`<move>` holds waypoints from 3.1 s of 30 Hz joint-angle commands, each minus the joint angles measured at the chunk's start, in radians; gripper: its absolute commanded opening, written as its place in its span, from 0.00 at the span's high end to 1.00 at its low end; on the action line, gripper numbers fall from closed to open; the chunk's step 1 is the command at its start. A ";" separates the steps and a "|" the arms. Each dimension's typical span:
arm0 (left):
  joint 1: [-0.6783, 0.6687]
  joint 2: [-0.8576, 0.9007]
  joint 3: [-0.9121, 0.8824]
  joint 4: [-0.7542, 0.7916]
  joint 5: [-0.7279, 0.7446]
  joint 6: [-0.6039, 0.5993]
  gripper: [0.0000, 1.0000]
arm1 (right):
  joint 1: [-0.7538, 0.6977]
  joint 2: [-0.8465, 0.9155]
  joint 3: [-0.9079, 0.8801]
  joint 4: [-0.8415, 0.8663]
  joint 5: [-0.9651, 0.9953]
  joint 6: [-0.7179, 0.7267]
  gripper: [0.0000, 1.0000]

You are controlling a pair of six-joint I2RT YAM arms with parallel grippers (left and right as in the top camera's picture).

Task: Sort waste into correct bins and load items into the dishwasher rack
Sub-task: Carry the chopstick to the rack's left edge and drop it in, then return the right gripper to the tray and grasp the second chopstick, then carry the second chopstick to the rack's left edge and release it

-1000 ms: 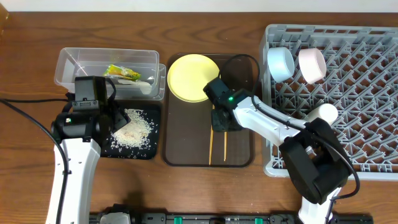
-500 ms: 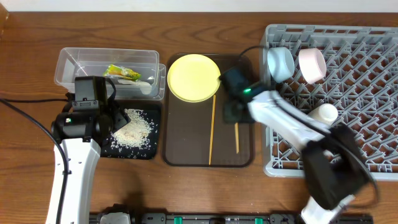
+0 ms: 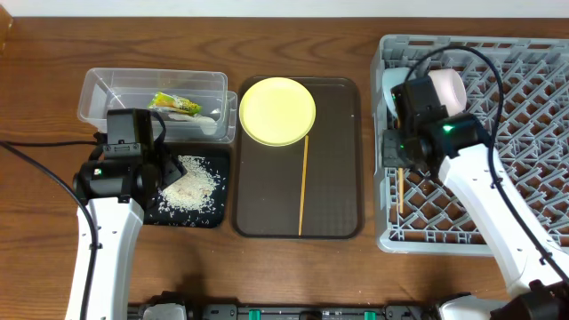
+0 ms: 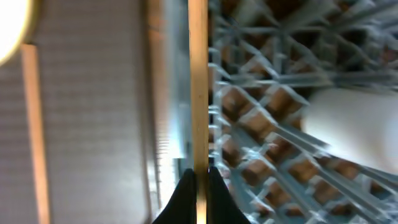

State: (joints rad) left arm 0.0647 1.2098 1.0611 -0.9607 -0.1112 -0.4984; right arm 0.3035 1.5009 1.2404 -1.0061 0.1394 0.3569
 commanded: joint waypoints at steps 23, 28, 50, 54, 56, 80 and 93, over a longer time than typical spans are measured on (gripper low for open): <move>0.005 -0.001 0.010 0.001 -0.005 -0.005 0.24 | 0.071 0.004 -0.109 0.431 -0.201 -0.090 0.56; 0.005 -0.001 0.010 0.001 -0.005 -0.005 0.24 | 0.182 0.036 -0.110 0.500 -0.214 -0.089 0.54; 0.005 -0.001 0.010 0.001 -0.005 -0.005 0.24 | 0.452 0.414 -0.110 0.531 -0.068 0.122 0.65; 0.005 -0.001 0.010 0.001 -0.005 -0.005 0.24 | 0.447 0.415 -0.110 0.517 -0.052 0.146 0.81; 0.005 -0.001 0.010 0.000 -0.005 -0.005 0.24 | 0.441 0.414 -0.110 0.493 -0.042 0.177 0.92; 0.005 -0.001 0.010 0.001 -0.005 -0.005 0.24 | 0.101 -0.105 -0.109 0.211 0.138 0.059 0.99; 0.005 -0.001 0.010 0.001 -0.005 -0.005 0.24 | 0.024 -0.005 -0.151 0.170 0.141 0.023 0.94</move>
State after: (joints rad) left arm 0.0647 1.2098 1.0611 -0.9607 -0.1112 -0.4984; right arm 0.3321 1.4746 1.0988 -0.8494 0.2623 0.3977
